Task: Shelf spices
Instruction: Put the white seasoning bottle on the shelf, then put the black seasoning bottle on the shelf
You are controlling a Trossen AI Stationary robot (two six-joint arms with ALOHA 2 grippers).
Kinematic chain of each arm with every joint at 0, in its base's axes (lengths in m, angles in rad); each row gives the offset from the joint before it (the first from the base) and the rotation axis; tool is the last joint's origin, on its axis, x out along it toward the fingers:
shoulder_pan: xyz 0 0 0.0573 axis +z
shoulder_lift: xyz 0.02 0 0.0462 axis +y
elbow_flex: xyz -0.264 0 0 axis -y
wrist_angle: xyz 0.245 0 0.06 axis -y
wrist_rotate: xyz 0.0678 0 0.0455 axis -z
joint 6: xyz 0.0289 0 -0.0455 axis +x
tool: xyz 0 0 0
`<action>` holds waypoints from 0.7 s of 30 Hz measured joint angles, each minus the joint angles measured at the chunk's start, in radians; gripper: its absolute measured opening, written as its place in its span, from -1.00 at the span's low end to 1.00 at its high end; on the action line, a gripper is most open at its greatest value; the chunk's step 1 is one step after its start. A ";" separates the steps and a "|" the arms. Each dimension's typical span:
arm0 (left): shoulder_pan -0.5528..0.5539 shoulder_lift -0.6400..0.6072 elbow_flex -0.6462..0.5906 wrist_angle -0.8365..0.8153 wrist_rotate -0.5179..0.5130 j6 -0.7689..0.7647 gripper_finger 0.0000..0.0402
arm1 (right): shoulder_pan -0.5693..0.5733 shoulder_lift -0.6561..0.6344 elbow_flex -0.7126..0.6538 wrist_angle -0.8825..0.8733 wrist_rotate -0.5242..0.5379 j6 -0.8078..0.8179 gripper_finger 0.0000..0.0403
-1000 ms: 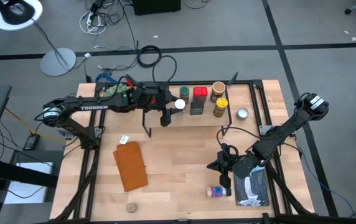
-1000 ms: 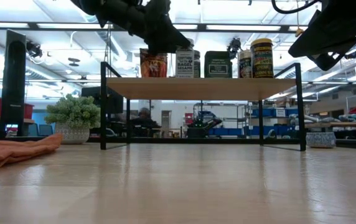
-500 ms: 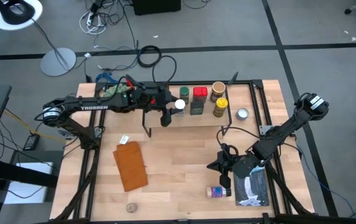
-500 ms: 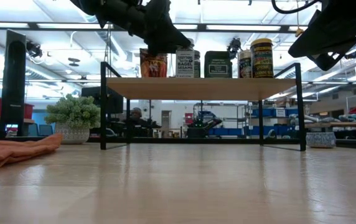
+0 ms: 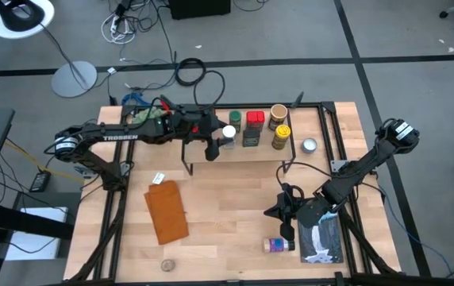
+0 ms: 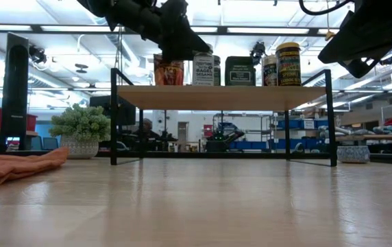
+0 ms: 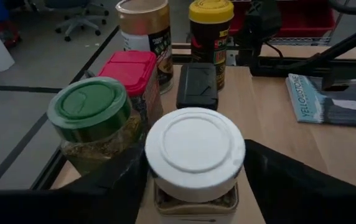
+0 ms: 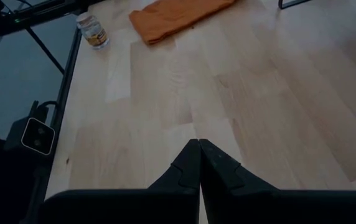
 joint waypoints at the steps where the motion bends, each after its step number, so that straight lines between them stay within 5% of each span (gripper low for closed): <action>1: 0.000 0.000 0.000 0.000 0.000 0.000 0.33 | 0.000 0.000 0.000 0.000 0.000 0.000 -0.99; 21: 0.000 -0.003 0.030 0.015 0.003 0.003 0.38 | 0.000 0.000 0.000 -0.001 -0.002 -0.001 -0.99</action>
